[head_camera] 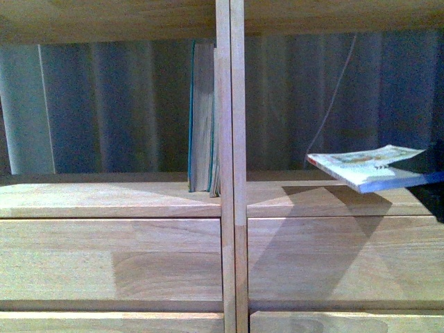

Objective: Organize books on shelf

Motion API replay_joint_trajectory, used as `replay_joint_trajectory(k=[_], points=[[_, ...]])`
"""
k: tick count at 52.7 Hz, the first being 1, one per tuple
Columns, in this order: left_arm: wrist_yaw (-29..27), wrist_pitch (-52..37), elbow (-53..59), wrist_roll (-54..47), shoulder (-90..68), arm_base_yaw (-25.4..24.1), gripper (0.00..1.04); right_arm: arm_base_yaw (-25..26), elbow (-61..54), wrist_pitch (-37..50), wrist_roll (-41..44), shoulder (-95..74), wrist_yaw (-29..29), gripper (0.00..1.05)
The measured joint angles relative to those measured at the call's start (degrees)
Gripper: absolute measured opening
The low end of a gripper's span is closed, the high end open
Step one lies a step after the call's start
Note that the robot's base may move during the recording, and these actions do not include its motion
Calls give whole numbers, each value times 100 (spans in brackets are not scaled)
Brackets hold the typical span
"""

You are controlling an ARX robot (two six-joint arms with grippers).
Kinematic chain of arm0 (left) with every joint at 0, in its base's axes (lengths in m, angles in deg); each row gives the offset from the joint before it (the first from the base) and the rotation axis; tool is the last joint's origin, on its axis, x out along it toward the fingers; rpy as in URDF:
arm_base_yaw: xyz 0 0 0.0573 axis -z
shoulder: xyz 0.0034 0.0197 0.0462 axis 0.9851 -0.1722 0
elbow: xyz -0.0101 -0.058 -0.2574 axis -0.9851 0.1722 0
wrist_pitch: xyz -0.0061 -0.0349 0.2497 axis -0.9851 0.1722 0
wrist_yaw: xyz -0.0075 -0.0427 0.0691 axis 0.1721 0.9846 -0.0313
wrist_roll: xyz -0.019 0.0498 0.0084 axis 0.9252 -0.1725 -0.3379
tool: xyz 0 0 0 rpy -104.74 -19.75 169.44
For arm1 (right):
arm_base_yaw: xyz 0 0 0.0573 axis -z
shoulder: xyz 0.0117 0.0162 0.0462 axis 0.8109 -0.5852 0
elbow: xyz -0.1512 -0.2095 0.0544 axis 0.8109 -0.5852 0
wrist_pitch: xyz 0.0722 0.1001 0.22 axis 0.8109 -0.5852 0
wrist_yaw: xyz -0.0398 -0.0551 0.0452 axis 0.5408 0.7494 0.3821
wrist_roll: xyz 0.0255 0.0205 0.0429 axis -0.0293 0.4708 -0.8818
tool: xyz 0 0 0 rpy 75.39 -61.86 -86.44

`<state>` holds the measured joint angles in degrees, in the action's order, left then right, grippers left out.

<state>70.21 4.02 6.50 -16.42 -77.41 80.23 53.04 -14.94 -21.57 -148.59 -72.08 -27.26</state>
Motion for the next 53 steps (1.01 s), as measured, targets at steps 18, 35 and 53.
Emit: replay_joint_trajectory(k=[18, 35, 53], points=[[0, 0, 0, 0, 0, 2, 98, 177, 35, -2, -251, 1182, -350, 7], [2124, -3866, -667, 459, -2942, -857, 98, 116, 439, -164, 201, 1635, -557, 7], [2127, -4376, -2885, 675, -5486, -426, 98, -15, 457, 269, 1134, 1698, -780, 7]])
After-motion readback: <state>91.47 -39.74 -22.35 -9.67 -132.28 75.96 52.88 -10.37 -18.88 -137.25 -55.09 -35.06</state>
